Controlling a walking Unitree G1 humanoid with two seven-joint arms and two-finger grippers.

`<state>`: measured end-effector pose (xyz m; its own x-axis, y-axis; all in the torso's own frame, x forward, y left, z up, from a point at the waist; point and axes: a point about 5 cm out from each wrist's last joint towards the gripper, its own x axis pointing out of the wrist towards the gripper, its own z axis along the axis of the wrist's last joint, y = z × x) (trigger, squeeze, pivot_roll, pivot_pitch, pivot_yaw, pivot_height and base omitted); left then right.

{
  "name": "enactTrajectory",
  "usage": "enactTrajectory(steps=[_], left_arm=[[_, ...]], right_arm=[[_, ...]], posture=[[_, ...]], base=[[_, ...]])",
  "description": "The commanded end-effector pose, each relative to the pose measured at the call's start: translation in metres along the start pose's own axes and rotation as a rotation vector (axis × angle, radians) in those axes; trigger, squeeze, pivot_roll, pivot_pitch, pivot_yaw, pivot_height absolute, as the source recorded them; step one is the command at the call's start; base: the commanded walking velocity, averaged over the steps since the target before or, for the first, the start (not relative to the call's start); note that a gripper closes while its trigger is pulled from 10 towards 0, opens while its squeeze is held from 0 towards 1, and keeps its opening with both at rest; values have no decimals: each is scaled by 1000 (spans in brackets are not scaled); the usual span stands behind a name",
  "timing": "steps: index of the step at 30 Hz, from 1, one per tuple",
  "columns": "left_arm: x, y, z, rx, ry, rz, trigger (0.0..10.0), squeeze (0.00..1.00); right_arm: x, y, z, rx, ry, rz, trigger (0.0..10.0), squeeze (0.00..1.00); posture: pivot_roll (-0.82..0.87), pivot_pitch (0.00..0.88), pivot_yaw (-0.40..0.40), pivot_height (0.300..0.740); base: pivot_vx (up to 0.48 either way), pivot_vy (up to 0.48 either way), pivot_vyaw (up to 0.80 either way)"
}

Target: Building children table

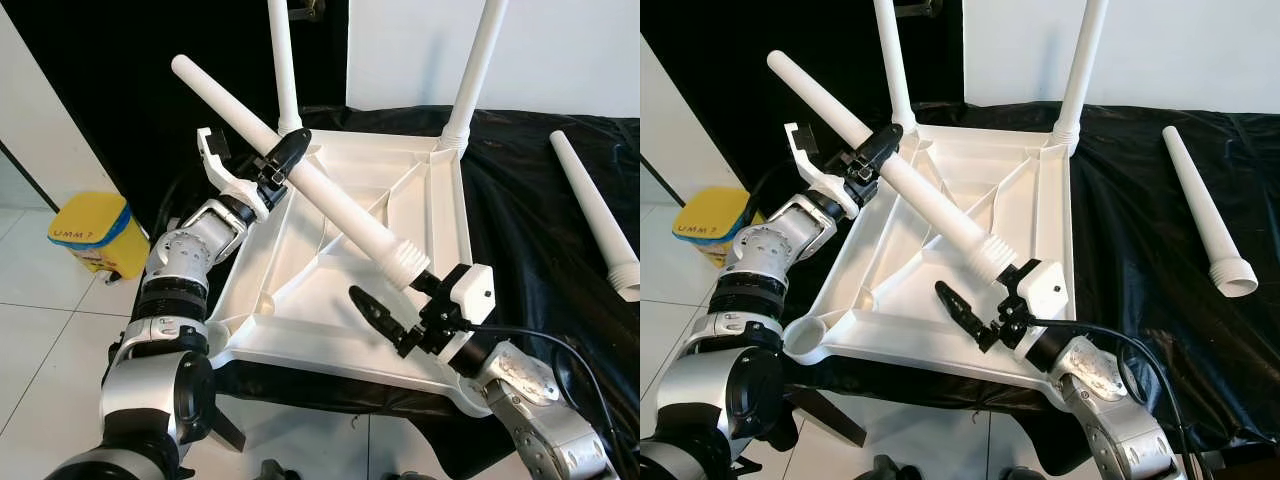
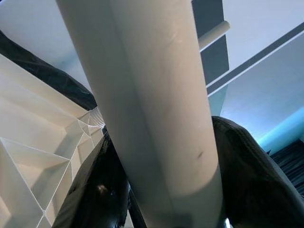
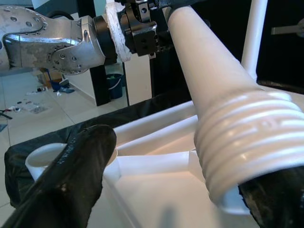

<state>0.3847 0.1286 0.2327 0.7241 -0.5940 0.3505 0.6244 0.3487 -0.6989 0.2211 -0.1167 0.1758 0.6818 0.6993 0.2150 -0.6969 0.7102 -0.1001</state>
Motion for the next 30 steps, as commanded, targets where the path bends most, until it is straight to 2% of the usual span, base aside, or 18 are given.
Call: enactTrajectory(steps=[1, 2, 3, 11, 15, 16, 19, 25, 27, 30], left_arm=[[-9, 13, 9, 51, -20, 77, 2863, 0], [-10, 14, 11, 51, -24, 83, 2863, 0], [-12, 16, 12, 55, -24, 99, 10000, 0], [-17, 23, 16, 57, -38, 127, 10000, 0], [-16, 22, 18, 137, -15, 123, 10000, 0], [-16, 22, 18, 137, -15, 123, 10000, 0], [-9, 13, 12, 213, 26, 86, 10000, 0], [3, -4, 8, 278, 54, 23, 10000, 0], [12, -20, 3, 320, 73, -39, 10000, 0], [12, -20, 3, 320, 73, -39, 10000, 0]], right_arm=[[-10, -3, 3, -27, 11, 2, 10000, 0], [-12, -3, 1, -28, 29, 3, 10000, 0], [-17, -5, -4, -37, 60, 7, 10000, 0], [-29, -12, -12, -70, 136, 21, 10000, 0], [-30, -30, -6, -97, 159, -22, 10000, 0], [-30, -30, -6, -97, 159, -22, 10000, 0], [-24, -41, 4, -113, 148, -33, 10000, 0], [-14, -46, 14, -143, 138, -4, 10000, 0], [-7, -47, 18, -144, 138, 22, 10000, 0], [-7, -47, 18, -144, 138, 22, 10000, 0]], posture=[[-220, 58, 36, 740], [-220, 58, 36, 740], [-224, 58, 37, 740], [-229, 56, 38, 740], [-227, 54, 40, 740], [-227, 54, 40, 740], [-230, 51, 43, 740], [-225, 47, 40, 740], [-217, 45, 38, 740], [-217, 45, 38, 740]], base=[[0, 0, 0], [0, 0, 0], [0, 0, 0], [0, 0, 0], [0, 0, 0], [0, 0, 0], [0, 0, 0], [0, 0, 0], [0, 0, 0], [0, 0, 0]])
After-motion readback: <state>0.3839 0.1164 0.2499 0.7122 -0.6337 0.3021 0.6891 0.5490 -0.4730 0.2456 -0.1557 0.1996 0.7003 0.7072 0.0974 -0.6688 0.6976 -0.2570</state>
